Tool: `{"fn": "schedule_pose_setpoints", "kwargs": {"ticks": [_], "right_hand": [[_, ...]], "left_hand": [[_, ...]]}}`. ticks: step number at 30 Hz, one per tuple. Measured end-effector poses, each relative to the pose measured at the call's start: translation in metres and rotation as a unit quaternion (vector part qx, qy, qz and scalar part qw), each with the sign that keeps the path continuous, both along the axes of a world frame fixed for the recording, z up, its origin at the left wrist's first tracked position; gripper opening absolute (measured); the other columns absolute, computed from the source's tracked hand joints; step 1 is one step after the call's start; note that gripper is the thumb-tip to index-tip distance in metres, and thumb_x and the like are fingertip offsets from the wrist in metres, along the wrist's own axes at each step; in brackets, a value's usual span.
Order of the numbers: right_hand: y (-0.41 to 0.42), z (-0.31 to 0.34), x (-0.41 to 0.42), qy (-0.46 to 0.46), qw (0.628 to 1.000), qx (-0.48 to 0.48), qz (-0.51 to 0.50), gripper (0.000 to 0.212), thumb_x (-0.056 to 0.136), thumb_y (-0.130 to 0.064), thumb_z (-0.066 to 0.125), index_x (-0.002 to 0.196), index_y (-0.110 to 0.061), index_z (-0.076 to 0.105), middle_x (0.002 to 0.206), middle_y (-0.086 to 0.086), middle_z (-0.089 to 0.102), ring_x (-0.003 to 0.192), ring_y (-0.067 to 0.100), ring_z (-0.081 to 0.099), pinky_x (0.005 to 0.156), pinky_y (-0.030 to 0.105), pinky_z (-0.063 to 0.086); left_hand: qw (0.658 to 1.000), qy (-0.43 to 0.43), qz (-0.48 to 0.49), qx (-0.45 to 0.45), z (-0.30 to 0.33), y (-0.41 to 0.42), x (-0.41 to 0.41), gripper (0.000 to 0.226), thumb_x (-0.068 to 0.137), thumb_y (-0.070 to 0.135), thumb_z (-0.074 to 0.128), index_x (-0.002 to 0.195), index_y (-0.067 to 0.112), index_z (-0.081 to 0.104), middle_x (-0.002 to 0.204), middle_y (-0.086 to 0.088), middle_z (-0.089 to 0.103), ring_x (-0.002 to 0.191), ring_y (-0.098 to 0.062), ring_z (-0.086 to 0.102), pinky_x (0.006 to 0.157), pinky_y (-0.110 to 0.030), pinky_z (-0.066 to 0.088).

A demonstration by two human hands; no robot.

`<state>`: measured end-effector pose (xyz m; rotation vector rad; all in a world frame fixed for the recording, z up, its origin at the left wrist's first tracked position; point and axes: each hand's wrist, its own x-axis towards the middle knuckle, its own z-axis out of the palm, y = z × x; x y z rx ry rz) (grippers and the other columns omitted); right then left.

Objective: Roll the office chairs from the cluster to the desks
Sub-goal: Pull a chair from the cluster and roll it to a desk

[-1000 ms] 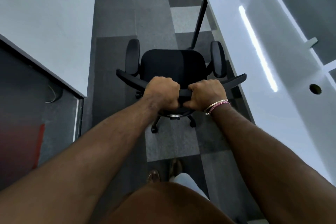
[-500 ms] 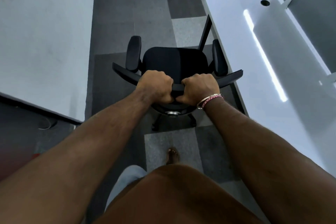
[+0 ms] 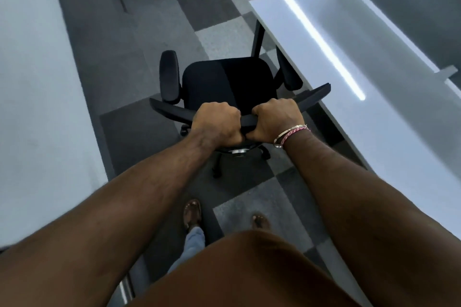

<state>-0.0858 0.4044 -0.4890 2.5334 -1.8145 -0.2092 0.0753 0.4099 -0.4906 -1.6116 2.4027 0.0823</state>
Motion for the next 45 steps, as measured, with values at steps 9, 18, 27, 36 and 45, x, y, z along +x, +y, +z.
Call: {"fn": "schedule_pose_setpoints", "kwargs": {"ticks": [9,18,27,36,45], "right_hand": [[0.021,0.0,0.078,0.001,0.995,0.001,-0.102,0.049,0.064,-0.072,0.052,0.067,-0.025,0.065,0.053,-0.007,0.052,0.053,0.02,0.057,0.055,0.027,0.04],[0.051,0.0,0.119,-0.008,0.986,-0.01,-0.168,0.049,0.061,-0.073,0.055,0.066,-0.025,0.063,0.05,-0.007,0.045,0.051,0.02,0.049,0.054,0.027,0.036],[0.044,0.006,0.149,0.006,0.967,-0.024,-0.254,0.052,0.058,-0.075,0.055,0.07,-0.026,0.069,0.051,-0.008,0.046,0.055,0.02,0.058,0.055,0.026,0.038],[0.007,0.001,0.207,0.009,0.923,-0.052,-0.382,0.054,0.063,-0.077,0.054,0.065,-0.025,0.066,0.056,-0.005,0.058,0.055,0.023,0.061,0.053,0.026,0.039],[-0.011,0.0,0.209,0.028,0.888,-0.054,-0.456,0.055,0.063,-0.078,0.055,0.061,-0.023,0.063,0.051,-0.005,0.053,0.049,0.022,0.057,0.052,0.026,0.044]], "left_hand": [[0.995,0.007,-0.094,0.016,0.0,-0.014,0.075,0.032,0.085,0.058,0.055,0.076,0.028,0.061,0.062,0.006,0.058,0.053,-0.017,0.056,0.061,-0.037,0.058],[0.99,-0.005,-0.144,0.011,0.001,-0.005,0.11,0.027,0.079,0.053,0.057,0.071,0.028,0.056,0.061,0.006,0.057,0.053,-0.018,0.056,0.062,-0.037,0.059],[0.968,0.012,-0.252,-0.016,0.01,-0.038,0.13,0.032,0.081,0.058,0.056,0.073,0.028,0.061,0.059,0.007,0.053,0.05,-0.014,0.049,0.058,-0.032,0.052],[0.907,0.027,-0.421,-0.015,0.01,-0.124,0.156,0.032,0.078,0.059,0.058,0.071,0.028,0.056,0.059,0.008,0.049,0.055,-0.021,0.054,0.059,-0.033,0.053],[0.868,0.057,-0.494,-0.012,0.009,-0.158,0.14,0.034,0.08,0.059,0.057,0.068,0.027,0.056,0.056,0.01,0.046,0.053,-0.018,0.051,0.057,-0.03,0.046]]}}
